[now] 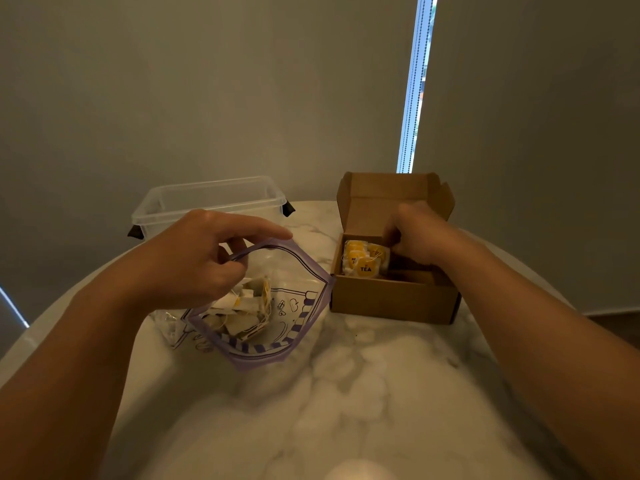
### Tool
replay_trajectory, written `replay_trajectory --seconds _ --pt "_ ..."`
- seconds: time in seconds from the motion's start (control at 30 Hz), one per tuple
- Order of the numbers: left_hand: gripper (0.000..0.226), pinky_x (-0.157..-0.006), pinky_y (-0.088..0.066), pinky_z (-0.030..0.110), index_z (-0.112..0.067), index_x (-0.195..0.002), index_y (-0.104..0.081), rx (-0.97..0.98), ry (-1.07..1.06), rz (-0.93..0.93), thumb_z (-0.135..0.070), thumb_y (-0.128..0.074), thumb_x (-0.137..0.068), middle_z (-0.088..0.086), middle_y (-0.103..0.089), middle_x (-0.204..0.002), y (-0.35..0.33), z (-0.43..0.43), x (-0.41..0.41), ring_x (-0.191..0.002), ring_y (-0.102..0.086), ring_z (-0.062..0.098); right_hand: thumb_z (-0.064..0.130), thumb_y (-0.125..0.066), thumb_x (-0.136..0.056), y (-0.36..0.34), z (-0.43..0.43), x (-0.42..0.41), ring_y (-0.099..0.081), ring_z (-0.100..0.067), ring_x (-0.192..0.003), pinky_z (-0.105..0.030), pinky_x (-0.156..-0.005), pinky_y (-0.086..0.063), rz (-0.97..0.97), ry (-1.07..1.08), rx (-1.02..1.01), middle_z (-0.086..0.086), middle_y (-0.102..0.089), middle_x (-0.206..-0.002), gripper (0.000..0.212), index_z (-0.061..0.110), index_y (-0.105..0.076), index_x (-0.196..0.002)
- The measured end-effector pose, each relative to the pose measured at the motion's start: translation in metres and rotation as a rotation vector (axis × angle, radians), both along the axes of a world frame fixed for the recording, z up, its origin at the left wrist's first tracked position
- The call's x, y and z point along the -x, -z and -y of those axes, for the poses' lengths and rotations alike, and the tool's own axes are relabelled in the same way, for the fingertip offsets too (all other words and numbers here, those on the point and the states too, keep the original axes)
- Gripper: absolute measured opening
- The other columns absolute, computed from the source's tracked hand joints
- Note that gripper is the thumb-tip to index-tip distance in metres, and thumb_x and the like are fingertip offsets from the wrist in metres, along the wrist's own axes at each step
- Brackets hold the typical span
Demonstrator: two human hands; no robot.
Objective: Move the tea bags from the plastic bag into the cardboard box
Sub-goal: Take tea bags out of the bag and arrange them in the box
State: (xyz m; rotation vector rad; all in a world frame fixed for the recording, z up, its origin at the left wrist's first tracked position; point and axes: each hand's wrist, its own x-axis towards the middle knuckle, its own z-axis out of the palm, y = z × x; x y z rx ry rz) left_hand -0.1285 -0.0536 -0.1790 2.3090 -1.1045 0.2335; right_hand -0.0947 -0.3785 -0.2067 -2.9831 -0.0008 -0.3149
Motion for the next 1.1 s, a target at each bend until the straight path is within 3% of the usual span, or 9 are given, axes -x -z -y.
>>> replay_trajectory --seconds 0.13,0.27,0.4,0.53,0.67,0.87,1.0,1.1 --pt "0.063 -0.07 -0.059 0.028 -0.043 -0.123 -0.063 -0.011 -0.015 0.001 -0.013 -0.049 -0.069 -0.017 -0.067 -0.108 0.0 0.001 0.001 -0.087 -0.064 0.007 0.005 -0.069 -0.085 -0.006 -0.001 0.016 -0.065 -0.021 -0.093 -0.032 -0.079 -0.056 0.143 0.015 -0.014 -0.01 -0.07 -0.104 0.02 0.01 -0.074 -0.104" --pt "0.06 -0.07 -0.057 0.026 -0.044 -0.123 -0.063 -0.013 -0.032 -0.001 -0.008 -0.054 -0.076 -0.018 -0.066 -0.107 0.0 0.002 0.0 -0.089 -0.064 0.006 0.016 -0.074 -0.084 -0.018 -0.029 0.063 -0.062 -0.001 -0.076 -0.011 -0.063 -0.047 0.342 -0.074 -0.262 0.004 -0.072 -0.093 0.016 0.016 -0.075 -0.1" --pt "0.064 -0.074 -0.054 0.023 -0.043 -0.125 -0.061 -0.041 -0.065 0.001 0.004 -0.059 -0.082 -0.021 -0.064 -0.107 0.001 0.006 0.001 -0.089 -0.063 0.002 0.022 -0.076 -0.082 -0.025 -0.09 0.118 -0.066 0.004 -0.07 -0.01 -0.059 -0.051 0.222 -0.313 -0.584 0.015 -0.071 -0.077 0.007 0.025 -0.077 -0.088" --pt "0.062 -0.073 -0.052 0.02 -0.04 -0.127 -0.061 -0.049 -0.068 0.014 0.002 -0.06 -0.082 -0.016 -0.065 -0.114 0.001 0.007 0.002 -0.089 -0.063 0.001 0.023 -0.072 -0.087 -0.007 -0.138 0.119 -0.067 -0.001 -0.077 -0.018 -0.07 -0.058 0.044 -0.381 -0.473 0.01 -0.072 -0.087 0.012 0.023 -0.076 -0.098" --pt "0.062 -0.073 -0.054 0.02 -0.039 -0.128 -0.061 -0.04 -0.073 0.029 0.002 -0.059 -0.081 -0.013 -0.066 -0.116 0.003 0.006 0.0 -0.091 -0.063 0.002 0.022 -0.07 -0.088 0.011 -0.158 0.091 -0.063 -0.015 -0.084 -0.029 -0.074 -0.058 0.012 -0.261 -0.378 -0.003 -0.068 -0.092 0.012 0.015 -0.075 -0.097" --pt "0.063 -0.072 -0.053 0.018 -0.04 -0.127 -0.061 -0.028 -0.067 0.026 0.0 -0.057 -0.079 -0.012 -0.066 -0.118 0.004 0.005 -0.002 -0.093 -0.062 -0.002 0.016 -0.068 -0.089 0.015 -0.18 0.057 -0.054 -0.021 -0.087 -0.029 -0.072 -0.046 -0.144 -0.034 -0.282 -0.006 -0.056 -0.095 0.02 0.009 -0.064 -0.108" --pt "0.065 -0.068 -0.048 0.011 -0.041 -0.125 -0.062 -0.035 -0.067 0.031 0.003 -0.057 -0.077 -0.013 -0.066 -0.117 0.004 0.006 -0.001 -0.095 -0.059 -0.007 0.015 -0.061 -0.093 0.024 -0.188 0.044 -0.046 -0.018 -0.081 -0.027 -0.072 -0.04 -0.084 0.013 -0.279 -0.003 -0.05 -0.088 0.025 0.011 -0.059 -0.118" --pt "0.066 -0.069 -0.05 0.014 -0.042 -0.125 -0.061 -0.046 -0.072 0.028 0.003 -0.057 -0.077 -0.012 -0.067 -0.118 0.006 0.008 -0.002 -0.096 -0.061 -0.002 0.018 -0.054 -0.097 0.03 -0.192 0.043 -0.056 -0.021 -0.1 -0.029 -0.083 -0.043 -0.07 -0.03 -0.295 -0.009 -0.058 -0.117 0.033 0.011 -0.052 -0.129"
